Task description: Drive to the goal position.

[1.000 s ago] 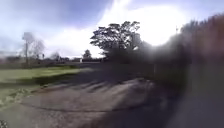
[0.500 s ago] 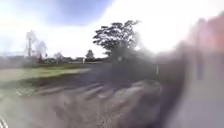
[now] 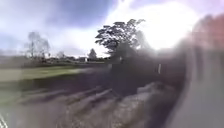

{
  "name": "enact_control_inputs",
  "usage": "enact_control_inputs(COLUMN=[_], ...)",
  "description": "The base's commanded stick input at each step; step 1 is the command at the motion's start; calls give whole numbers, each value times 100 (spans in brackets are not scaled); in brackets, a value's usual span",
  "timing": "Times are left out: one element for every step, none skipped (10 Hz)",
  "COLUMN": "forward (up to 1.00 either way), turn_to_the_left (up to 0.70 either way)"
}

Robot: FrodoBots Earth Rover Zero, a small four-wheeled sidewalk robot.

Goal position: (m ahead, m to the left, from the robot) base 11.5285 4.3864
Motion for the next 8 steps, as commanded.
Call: enact_control_inputs(forward=[85, 85, 85, 85, 85, 85, 85, 85], turn_to_the_left=[0, 0, 0, 0, 0, 0, 0, 0])
